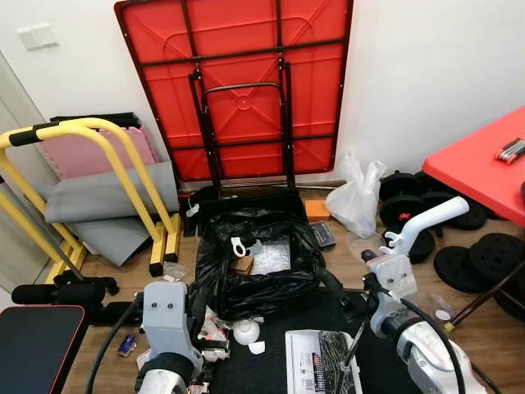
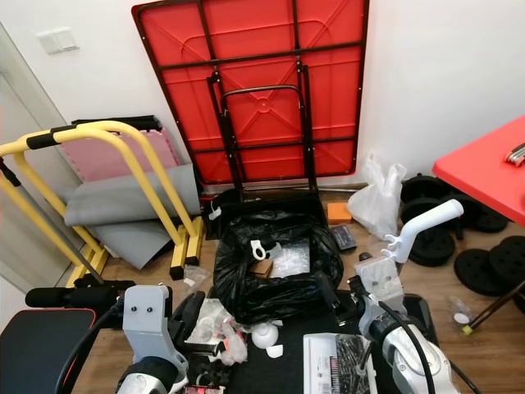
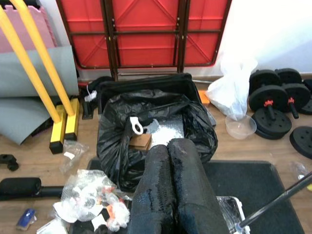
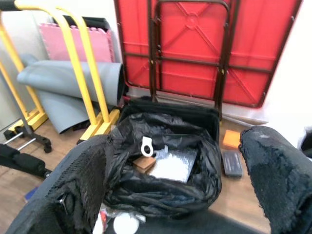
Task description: Sweep floor
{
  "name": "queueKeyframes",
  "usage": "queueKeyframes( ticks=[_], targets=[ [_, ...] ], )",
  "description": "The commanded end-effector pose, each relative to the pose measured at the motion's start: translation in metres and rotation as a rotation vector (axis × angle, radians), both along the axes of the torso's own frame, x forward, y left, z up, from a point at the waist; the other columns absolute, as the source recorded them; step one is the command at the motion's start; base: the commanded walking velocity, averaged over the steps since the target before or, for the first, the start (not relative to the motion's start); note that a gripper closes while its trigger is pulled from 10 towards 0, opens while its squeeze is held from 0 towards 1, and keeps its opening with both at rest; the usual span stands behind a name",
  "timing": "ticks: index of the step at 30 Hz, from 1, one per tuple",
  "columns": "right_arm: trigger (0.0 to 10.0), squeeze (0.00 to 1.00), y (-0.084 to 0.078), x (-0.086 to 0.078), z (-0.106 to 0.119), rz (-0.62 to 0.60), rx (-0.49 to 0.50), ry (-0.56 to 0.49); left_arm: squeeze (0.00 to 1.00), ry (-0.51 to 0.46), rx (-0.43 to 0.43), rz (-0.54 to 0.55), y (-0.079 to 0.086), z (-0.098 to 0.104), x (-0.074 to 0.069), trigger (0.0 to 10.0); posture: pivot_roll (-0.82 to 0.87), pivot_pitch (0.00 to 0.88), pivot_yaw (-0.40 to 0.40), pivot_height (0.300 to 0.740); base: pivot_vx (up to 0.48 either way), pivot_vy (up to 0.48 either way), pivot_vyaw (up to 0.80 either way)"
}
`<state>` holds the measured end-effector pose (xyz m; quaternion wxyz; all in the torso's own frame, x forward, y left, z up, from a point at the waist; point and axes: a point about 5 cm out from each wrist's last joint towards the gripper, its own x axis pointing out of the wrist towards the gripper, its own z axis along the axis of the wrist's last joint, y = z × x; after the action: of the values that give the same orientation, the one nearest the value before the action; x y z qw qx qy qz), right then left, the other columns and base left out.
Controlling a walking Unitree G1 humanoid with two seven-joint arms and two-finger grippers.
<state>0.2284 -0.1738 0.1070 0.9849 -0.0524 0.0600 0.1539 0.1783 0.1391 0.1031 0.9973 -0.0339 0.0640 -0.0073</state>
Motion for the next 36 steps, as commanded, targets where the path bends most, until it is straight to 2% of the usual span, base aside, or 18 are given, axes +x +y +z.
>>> queueKeyframes(
  ticks=[1, 4, 5, 6, 8, 9, 14, 19, 29, 36],
  targets=[
    [10.0, 0.00, 0.003, 0.002, 0.005, 0.050, -0.005, -0.015, 0.00, -0.001, 0.027, 0.052, 0.007, 0.002, 0.003, 10.0, -0.10, 0.000, 0.019, 0.740, 0.000, 0.000, 0.00],
    [10.0, 0.00, 0.006, 0.005, 0.010, 0.115, -0.001, -0.027, 0.00, -0.019, 0.060, 0.088, 0.013, 0.006, 0.008, 10.0, -0.10, 0.000, 0.008, 0.740, 0.000, 0.000, 0.53],
    [10.0, 0.00, 0.013, 0.008, 0.016, 0.200, 0.004, -0.040, 0.00, -0.039, 0.108, 0.138, 0.020, 0.008, 0.013, 10.0, -0.10, 0.000, -0.006, 0.740, 0.000, 0.000, 0.80],
    [10.0, 0.00, 0.013, 0.008, 0.016, 0.200, 0.004, -0.040, 0.00, -0.039, 0.108, 0.138, 0.020, 0.008, 0.013, 10.0, -0.10, 0.000, -0.006, 0.740, 0.000, 0.000, 0.80],
    [10.0, 0.00, 0.021, 0.009, 0.017, 0.282, -0.005, -0.039, 0.00, -0.008, 0.088, 0.166, 0.025, 0.003, 0.017, 10.0, -0.10, 0.000, -0.021, 0.740, 0.000, 0.000, 0.80],
    [10.0, 0.00, 0.026, 0.009, 0.014, 0.346, -0.020, -0.017, 0.00, -0.010, 0.044, 0.115, 0.018, 0.001, 0.019, 10.0, -0.09, 0.000, -0.036, 0.740, 0.000, 0.000, 0.80],
    [10.0, 0.00, 0.027, 0.010, 0.012, 0.364, -0.029, -0.007, 0.00, -0.019, 0.032, 0.086, 0.015, 0.002, 0.019, 10.0, -0.09, 0.000, -0.036, 0.740, 0.000, 0.000, 0.80],
    [10.0, 0.00, 0.019, 0.020, 0.008, 0.382, -0.105, 0.007, 0.00, -0.024, 0.026, 0.013, 0.001, 0.002, 0.025, 10.0, -0.10, 0.000, -0.050, 0.740, 0.000, 0.000, 0.80],
    [10.0, 0.00, 0.018, 0.020, 0.004, 0.344, -0.062, 0.027, 0.00, -0.031, -0.002, -0.026, -0.002, 0.000, 0.030, 10.0, -0.09, 0.000, -0.029, 0.740, 0.000, 0.000, 0.80],
    [10.0, 0.00, 0.021, 0.024, 0.003, 0.353, -0.057, 0.016, 0.00, -0.036, 0.045, -0.050, -0.002, 0.001, 0.034, 10.0, -0.08, 0.000, -0.021, 0.740, 0.000, 0.000, 0.80]
  ],
)
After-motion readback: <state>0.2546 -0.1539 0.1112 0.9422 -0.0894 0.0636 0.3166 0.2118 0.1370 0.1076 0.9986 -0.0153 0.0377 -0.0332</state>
